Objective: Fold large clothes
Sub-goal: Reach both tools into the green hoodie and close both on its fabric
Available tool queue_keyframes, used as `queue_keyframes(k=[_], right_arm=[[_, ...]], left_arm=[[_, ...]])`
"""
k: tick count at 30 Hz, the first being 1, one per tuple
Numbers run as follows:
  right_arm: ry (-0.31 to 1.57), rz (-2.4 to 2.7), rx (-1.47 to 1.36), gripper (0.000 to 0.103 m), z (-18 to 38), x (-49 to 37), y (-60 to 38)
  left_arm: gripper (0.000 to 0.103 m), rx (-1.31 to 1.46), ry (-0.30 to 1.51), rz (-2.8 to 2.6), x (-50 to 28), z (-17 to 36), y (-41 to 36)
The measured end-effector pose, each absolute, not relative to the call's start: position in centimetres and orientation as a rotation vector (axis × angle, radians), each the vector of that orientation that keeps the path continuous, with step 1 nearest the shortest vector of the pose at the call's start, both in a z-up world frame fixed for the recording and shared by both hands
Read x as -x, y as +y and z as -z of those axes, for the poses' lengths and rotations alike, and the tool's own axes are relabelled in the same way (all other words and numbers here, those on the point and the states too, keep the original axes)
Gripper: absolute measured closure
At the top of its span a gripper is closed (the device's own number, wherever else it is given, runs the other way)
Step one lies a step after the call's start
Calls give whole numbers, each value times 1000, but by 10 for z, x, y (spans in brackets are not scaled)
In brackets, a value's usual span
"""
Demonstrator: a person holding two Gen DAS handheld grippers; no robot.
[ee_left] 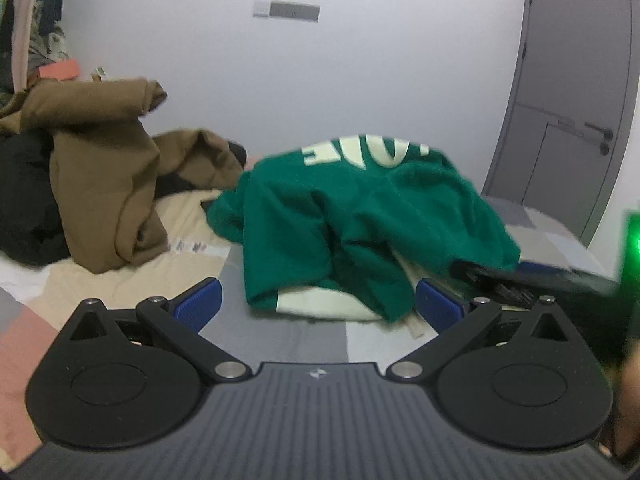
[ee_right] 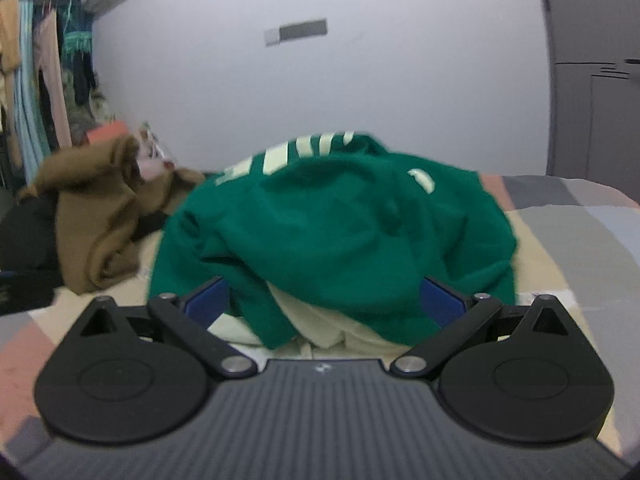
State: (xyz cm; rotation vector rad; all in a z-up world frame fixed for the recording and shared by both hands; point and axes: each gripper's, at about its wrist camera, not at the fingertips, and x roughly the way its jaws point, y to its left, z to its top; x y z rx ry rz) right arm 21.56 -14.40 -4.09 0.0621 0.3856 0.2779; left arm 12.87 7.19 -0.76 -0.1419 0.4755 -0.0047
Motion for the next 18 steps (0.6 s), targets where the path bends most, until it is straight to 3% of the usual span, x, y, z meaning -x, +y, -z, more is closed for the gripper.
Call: queue_keyframes(k=[8,10,13,15,18], right_arm=[[403,-305,10,0,67,-290,-99],[442,-298,5,6,71,-302,-94],[487,-269,12,37,71,-314,-92],[509,-248,6,68,64,-308,-99],[484,-258,28,81,41,-280,-111]], left_arm=[[0,205,527,20,-156,43,92],[0,257,532,25,-159,47,100],[0,308,520,37,-160,51,112],[0,337,513,35,-158,51,117],[0,405,494,51,-153,47,127]])
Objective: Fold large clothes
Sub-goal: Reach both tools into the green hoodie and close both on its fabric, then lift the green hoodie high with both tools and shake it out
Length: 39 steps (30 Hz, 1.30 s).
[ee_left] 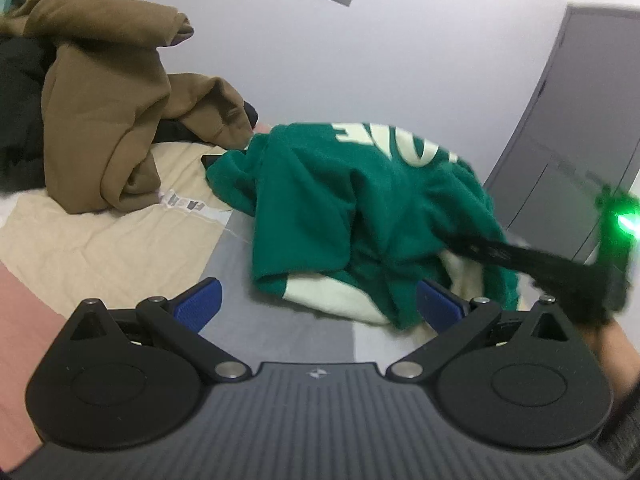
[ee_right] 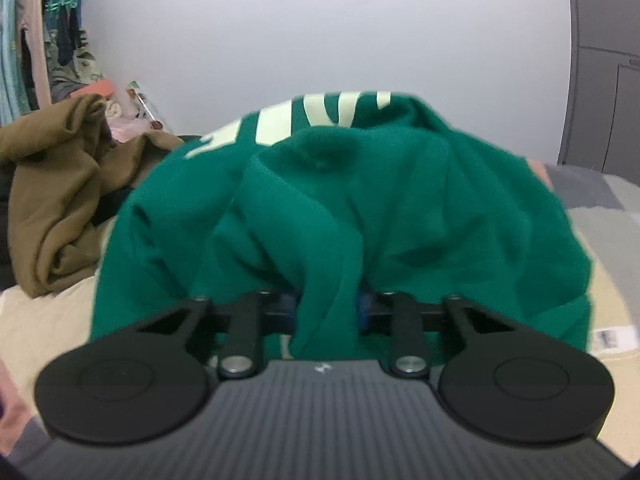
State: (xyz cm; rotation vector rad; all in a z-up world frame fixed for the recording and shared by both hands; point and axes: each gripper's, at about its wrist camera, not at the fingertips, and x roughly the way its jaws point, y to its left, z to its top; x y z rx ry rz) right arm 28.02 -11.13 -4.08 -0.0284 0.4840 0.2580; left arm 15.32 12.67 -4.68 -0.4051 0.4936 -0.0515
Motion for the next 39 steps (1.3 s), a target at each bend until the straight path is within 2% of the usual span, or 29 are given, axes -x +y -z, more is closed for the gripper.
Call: queue_keyframes(k=[6,11,19,26,32,33,36,39], right_arm=[[364,-335,140,84,-18,-192,-130],[334,-409,226,85,-42,-107,-140],[475,-575,299,85,-11,-26,-134],[638,-642,326,84,29,-16,-124],[702,-681,164,68,14,-26,-145],[709,-688,126,58,9,-27,-152],[688,-719,25,42,-2,-20,-172],[645,-708,-77,42,-17,-26,-201]], left_arm=[[0,454,416,56,-129,29,137],[0,510,396,94,-105,17,143],[0,485,451,163,-73,14,125],[0,434,533,206,-76,24,106],[0,456,618,210,-115,39,98],[0,475,630,206,-123,41,100],[0,511,655,201,-146,47,102],[0,529,671,200,-168,52,102]])
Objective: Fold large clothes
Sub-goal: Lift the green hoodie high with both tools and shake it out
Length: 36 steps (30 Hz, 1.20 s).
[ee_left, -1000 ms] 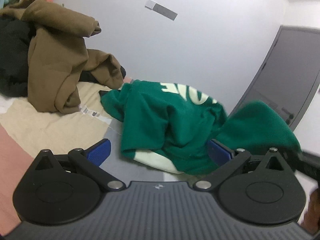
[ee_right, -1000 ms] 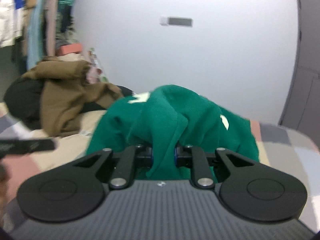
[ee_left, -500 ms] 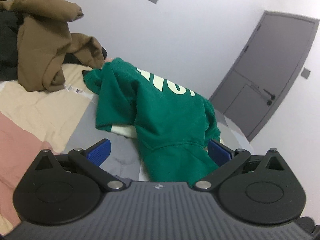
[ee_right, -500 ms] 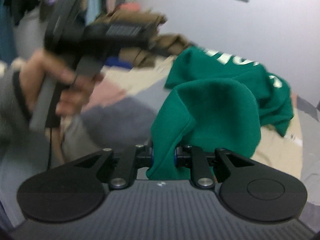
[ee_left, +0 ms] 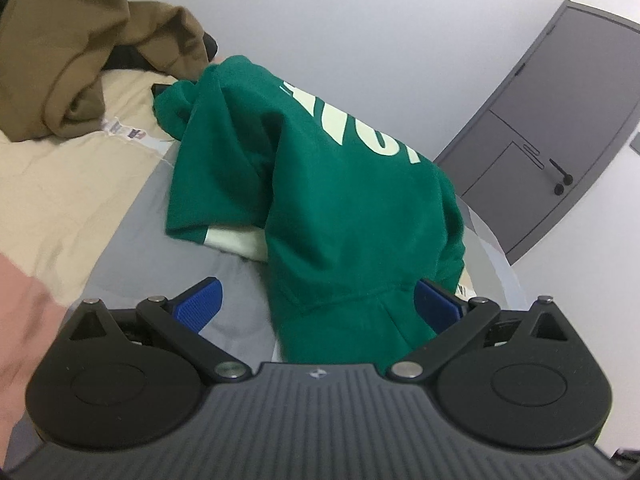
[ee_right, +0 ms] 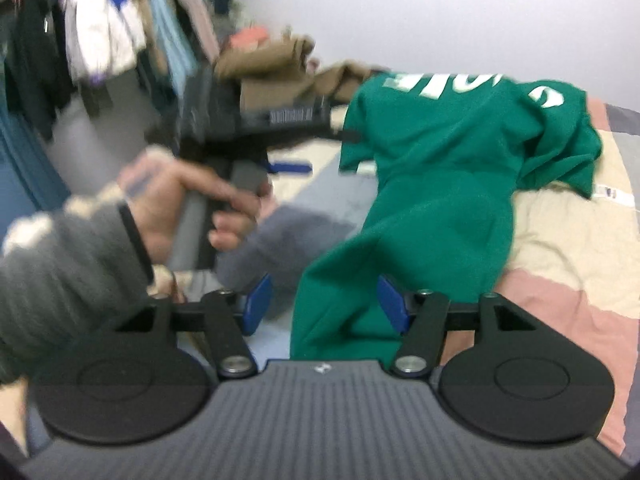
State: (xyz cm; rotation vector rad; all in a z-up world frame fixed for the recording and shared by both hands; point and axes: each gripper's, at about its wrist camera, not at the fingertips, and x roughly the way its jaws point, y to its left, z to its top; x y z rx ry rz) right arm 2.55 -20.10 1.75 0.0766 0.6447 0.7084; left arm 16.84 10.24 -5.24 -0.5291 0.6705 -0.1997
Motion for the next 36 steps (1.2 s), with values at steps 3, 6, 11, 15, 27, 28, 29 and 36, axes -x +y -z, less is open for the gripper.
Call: queue_keyframes(k=[3,6,11,15,27,28,29,36], right_arm=[[610,-615,-126,42,-21,-57,-219],[630,-503,-227,41,-4,-115,-236],[722,-320,-426,41,50,-219,-252],[769,-218,-554,40,94,-276,-266],[608,-362,-693,81,121,-328,-271],[573,-381,-697,82,115,-323,-276],[540,-395,-703,83,108,-316,-282],[340,-453,-711,85,45,-263,-325]], left_arm=[[5,547,689,213,-190,61,101],[10,548,702,226,-209,70,97],[23,556,719,249,-237,87,92],[32,599,721,270,-254,99,94],[90,718,668,374,-269,95,97],[91,723,650,380,-265,89,99],[92,729,630,387,-261,82,100],[95,783,506,447,-210,41,121]])
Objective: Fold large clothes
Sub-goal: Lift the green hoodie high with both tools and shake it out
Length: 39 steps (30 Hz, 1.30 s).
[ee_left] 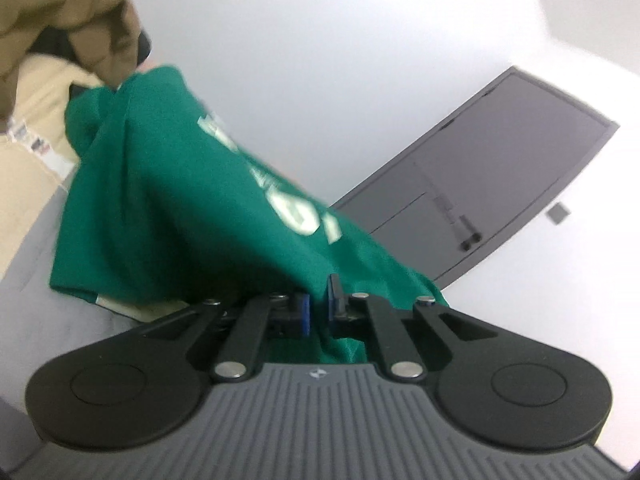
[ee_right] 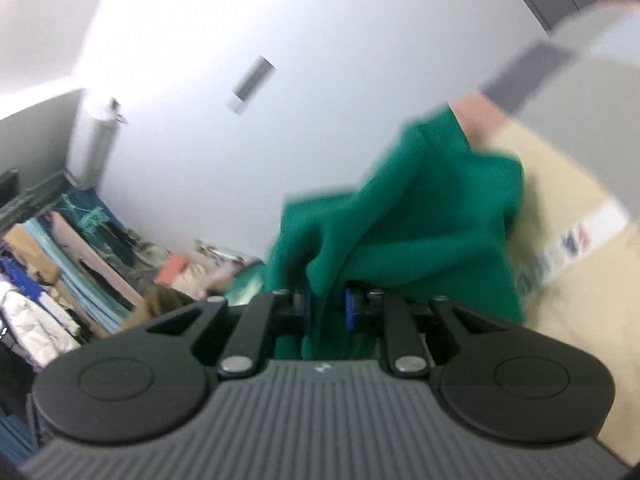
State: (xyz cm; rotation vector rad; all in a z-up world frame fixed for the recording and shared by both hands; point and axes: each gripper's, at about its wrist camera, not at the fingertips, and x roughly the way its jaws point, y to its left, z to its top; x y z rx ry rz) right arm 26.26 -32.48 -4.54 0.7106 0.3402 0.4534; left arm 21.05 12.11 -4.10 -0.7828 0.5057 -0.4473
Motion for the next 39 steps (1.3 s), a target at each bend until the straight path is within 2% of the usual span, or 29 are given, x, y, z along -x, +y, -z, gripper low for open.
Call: queue_keyframes(k=[4,8,16,19,20,21,22,23,24,28,35,39], right_arm=[[263,-465,-707,85,17,-222,-347],[237,-419,-773,85,21,-179,-376],[473,-233,-788,84,69,-161,-387],[524,-198,-766,80,68,-168,-375],[523,-193,-767,76,68,-166,-374],[520,-193,-783,65,69,-164,-375],[517,-197,-803,46,70,-159,-375],[516,-204,-830,37,72,-156,-377],[517,-210,-849,26,74,-154,-378],[550,-213,-867,18,84,-140,-355],[583,-330,-914,16,103,-164,-331],[582,-380,-876,15,108,-189,-314]], left_arm=[[96,785,477,478,-171,19,132],[96,745,510,492,-133,7,133],[95,661,683,429,-107,41,119],[93,680,705,417,-107,49,122],[86,698,709,415,-107,51,124],[80,717,712,415,-108,53,124],[57,741,716,413,-111,54,125],[38,763,720,402,-111,56,127],[36,772,722,390,-111,58,128],[32,832,756,388,-120,66,129],[30,1041,722,431,-143,87,131],[32,1041,714,448,-159,93,127]])
